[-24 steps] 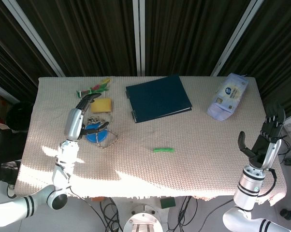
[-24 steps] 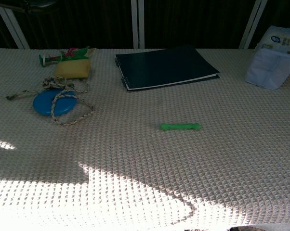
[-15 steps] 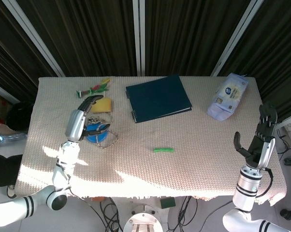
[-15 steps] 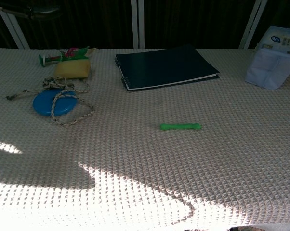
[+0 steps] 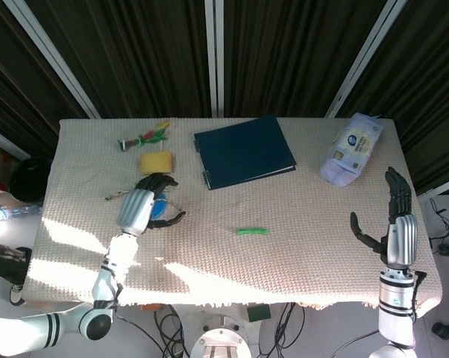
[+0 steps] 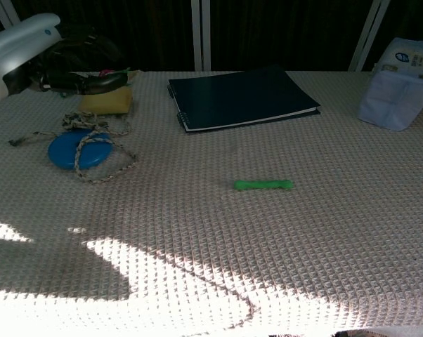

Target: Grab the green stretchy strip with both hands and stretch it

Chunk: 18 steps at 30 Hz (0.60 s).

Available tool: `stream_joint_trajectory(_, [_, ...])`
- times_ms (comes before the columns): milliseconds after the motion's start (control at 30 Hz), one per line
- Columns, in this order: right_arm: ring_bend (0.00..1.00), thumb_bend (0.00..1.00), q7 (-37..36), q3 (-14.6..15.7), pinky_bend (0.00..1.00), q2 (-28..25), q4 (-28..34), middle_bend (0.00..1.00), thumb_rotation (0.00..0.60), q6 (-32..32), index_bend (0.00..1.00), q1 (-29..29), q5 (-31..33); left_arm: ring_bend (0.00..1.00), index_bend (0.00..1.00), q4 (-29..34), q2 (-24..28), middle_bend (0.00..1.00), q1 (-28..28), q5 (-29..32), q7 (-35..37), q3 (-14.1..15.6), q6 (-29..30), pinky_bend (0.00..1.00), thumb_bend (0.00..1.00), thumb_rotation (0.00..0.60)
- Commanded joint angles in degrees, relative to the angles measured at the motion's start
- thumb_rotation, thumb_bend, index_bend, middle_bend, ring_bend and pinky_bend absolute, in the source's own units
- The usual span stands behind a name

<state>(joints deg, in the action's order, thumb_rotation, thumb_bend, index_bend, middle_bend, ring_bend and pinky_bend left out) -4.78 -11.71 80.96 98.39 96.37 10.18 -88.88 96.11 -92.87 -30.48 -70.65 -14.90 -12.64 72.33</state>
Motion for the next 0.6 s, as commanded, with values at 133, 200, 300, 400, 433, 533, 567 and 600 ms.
stream_joint_trajectory(133, [0.00,0.33,7.83,3.59,0.00,-6.61,5.89,0.00,0.600,-4.13,0.00,-3.14,4.00,0.18,0.30,-0.19,-6.34,0.26,-4.57,9.81,-10.93,1.17,-6.77,0.23,0.17,0.306])
stream_joint_trajectory(200, [0.00,0.33,7.73,3.49,0.00,-6.97,5.94,0.00,0.600,-4.19,0.00,-3.35,4.28,0.18,0.31,-2.09,-8.63,0.26,-5.80,9.89,-13.00,1.35,-6.95,0.23,0.17,0.304])
stream_joint_trajectory(300, [0.00,0.33,7.75,3.50,0.00,-7.20,6.12,0.00,0.600,-4.55,0.00,-3.45,4.45,0.18,0.32,-6.09,-12.83,0.26,-7.82,10.15,-15.82,1.58,-7.70,0.23,0.18,0.313])
stream_joint_trajectory(400, [0.00,0.33,8.07,3.40,0.00,-7.21,6.04,0.00,0.600,-5.14,0.00,-3.35,4.81,0.18,0.33,-10.04,-16.59,0.27,-9.61,10.41,-16.72,0.80,-8.46,0.23,0.19,0.342])
stream_joint_trajectory(433, [0.00,0.33,8.12,3.34,0.00,-7.16,5.99,0.00,0.600,-5.34,0.00,-3.30,5.00,0.18,0.34,-11.33,-17.67,0.28,-10.16,10.15,-16.65,0.43,-8.57,0.23,0.19,0.341])
stream_joint_trajectory(533, [0.00,0.33,8.28,3.27,0.00,-6.94,5.64,0.00,0.600,-6.13,0.00,-3.14,5.61,0.18,0.35,-15.40,-20.86,0.29,-11.81,9.18,-15.55,-0.82,-9.06,0.23,0.20,0.336])
stream_joint_trajectory(567, [0.00,0.33,8.39,3.30,0.00,-6.90,5.43,0.00,0.600,-6.41,0.00,-3.13,5.85,0.18,0.36,-16.85,-21.93,0.30,-12.43,8.92,-15.05,-1.29,-9.40,0.23,0.21,0.335])
stream_joint_trajectory(600, [0.00,0.33,8.49,3.24,0.00,-6.85,5.33,0.00,0.600,-6.61,0.00,-3.06,5.99,0.19,0.36,-17.85,-22.62,0.30,-12.89,8.80,-14.73,-1.58,-9.76,0.23,0.21,0.339])
